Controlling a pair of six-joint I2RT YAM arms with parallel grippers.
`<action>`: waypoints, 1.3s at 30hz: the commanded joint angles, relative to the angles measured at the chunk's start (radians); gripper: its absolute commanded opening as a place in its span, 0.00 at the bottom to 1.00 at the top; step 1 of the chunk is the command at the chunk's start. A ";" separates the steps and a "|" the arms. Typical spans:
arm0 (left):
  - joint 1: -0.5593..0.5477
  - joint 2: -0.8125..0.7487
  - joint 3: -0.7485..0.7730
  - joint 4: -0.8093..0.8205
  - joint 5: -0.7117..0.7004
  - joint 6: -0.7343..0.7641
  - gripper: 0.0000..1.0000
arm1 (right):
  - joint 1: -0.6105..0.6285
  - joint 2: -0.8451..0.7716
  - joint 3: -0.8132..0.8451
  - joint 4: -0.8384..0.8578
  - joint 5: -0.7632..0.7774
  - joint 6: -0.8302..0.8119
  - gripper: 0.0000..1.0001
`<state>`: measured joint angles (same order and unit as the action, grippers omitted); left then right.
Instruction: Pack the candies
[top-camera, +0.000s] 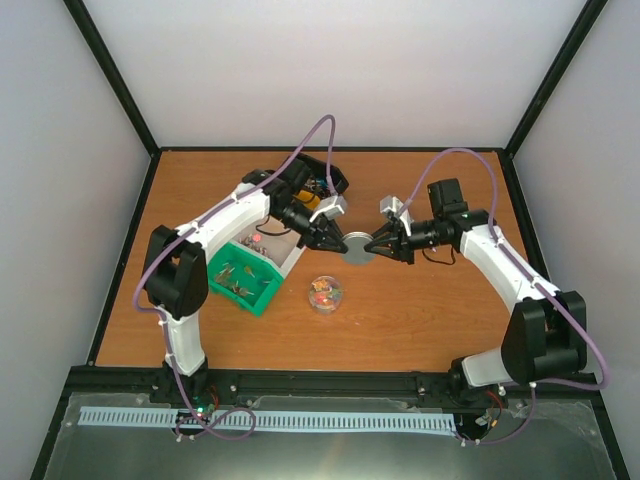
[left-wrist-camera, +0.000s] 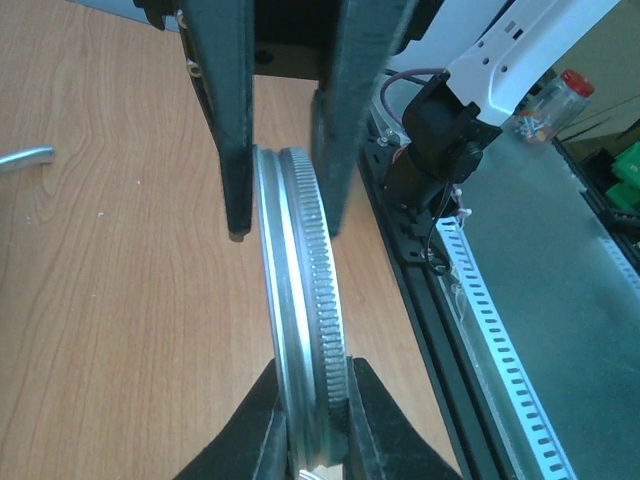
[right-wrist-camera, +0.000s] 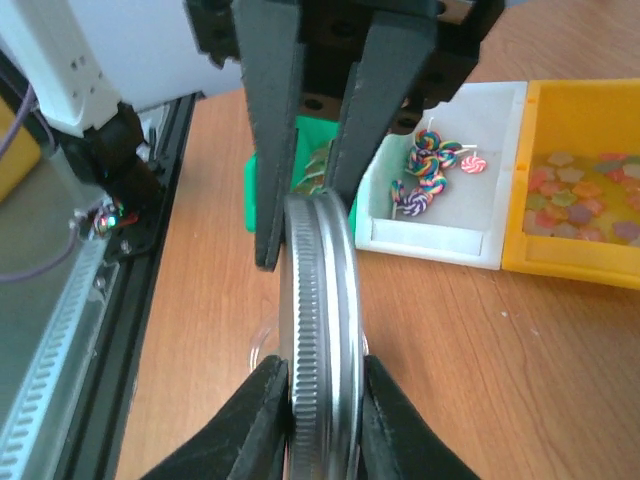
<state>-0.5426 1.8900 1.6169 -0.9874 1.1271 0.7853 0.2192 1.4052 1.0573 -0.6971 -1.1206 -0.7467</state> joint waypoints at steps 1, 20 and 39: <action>0.038 0.002 0.020 -0.016 0.061 -0.009 0.09 | 0.008 0.029 -0.014 0.075 -0.062 0.156 0.14; -0.081 -0.422 -0.358 0.465 -0.738 -0.072 1.00 | 0.018 0.200 -0.143 0.871 -0.093 1.205 0.03; -0.201 -0.391 -0.448 0.580 -0.968 0.094 1.00 | 0.128 0.210 -0.141 0.813 -0.134 1.174 0.03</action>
<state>-0.7364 1.5078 1.1793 -0.4370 0.2073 0.8326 0.3363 1.6192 0.9119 0.1020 -1.2243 0.4183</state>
